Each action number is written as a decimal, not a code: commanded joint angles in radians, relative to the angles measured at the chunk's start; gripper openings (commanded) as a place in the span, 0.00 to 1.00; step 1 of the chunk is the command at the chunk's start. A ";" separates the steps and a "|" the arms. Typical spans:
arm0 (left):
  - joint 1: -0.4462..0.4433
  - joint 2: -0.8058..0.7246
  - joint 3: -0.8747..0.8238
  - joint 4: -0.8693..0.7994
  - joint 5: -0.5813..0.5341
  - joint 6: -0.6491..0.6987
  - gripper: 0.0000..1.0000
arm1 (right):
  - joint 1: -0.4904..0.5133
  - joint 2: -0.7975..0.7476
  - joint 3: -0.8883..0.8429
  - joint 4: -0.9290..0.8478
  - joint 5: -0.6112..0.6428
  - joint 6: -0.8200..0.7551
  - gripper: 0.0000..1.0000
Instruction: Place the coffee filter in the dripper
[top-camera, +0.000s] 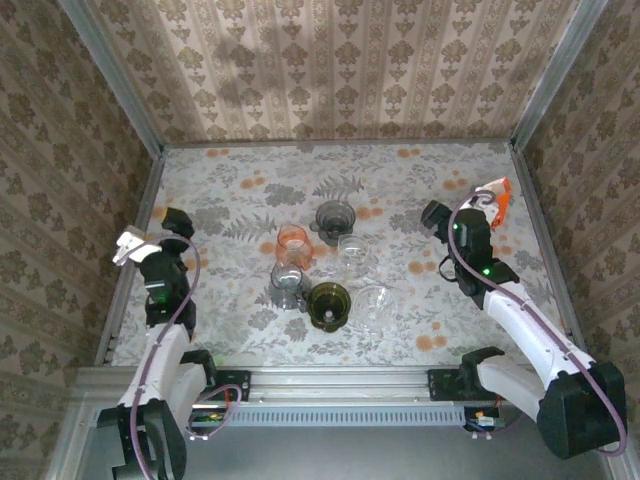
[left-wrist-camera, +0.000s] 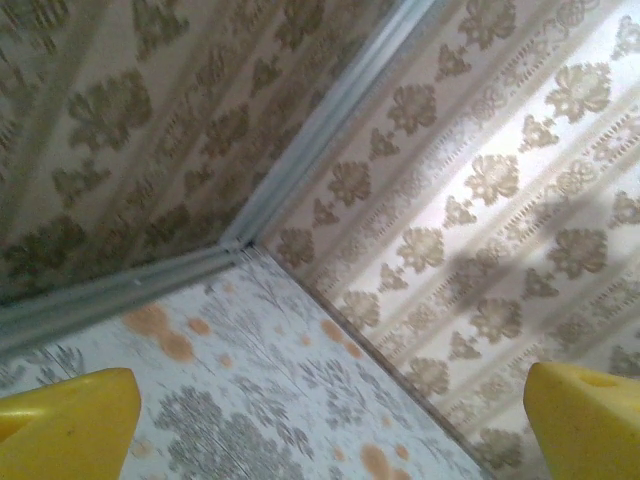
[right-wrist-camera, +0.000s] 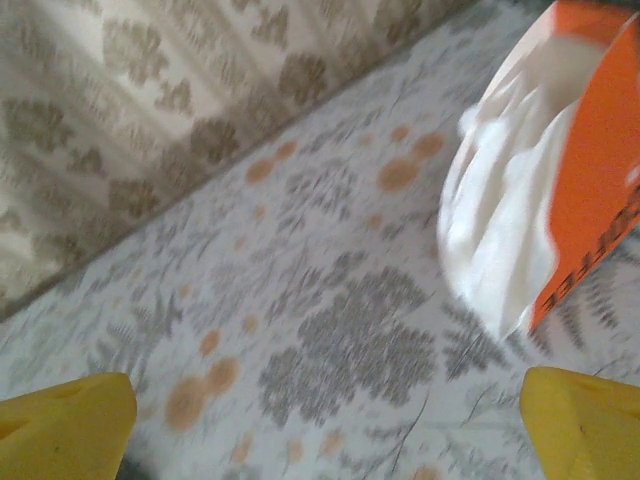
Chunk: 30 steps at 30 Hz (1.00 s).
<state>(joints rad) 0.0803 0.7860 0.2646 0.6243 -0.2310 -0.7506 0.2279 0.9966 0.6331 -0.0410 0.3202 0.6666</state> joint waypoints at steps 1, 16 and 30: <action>0.009 -0.021 0.034 0.017 0.180 -0.068 1.00 | 0.057 -0.032 0.046 -0.178 -0.120 0.003 1.00; -0.529 -0.093 0.356 -0.766 -0.045 0.214 1.00 | 0.476 -0.298 -0.110 -0.564 -0.176 0.103 0.83; -0.637 -0.069 0.462 -0.854 -0.184 0.288 1.00 | 0.951 -0.195 -0.066 -0.707 0.050 0.332 0.91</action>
<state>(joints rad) -0.5514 0.7277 0.7128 -0.2317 -0.3664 -0.4995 1.1149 0.7391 0.5323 -0.7013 0.2817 0.9245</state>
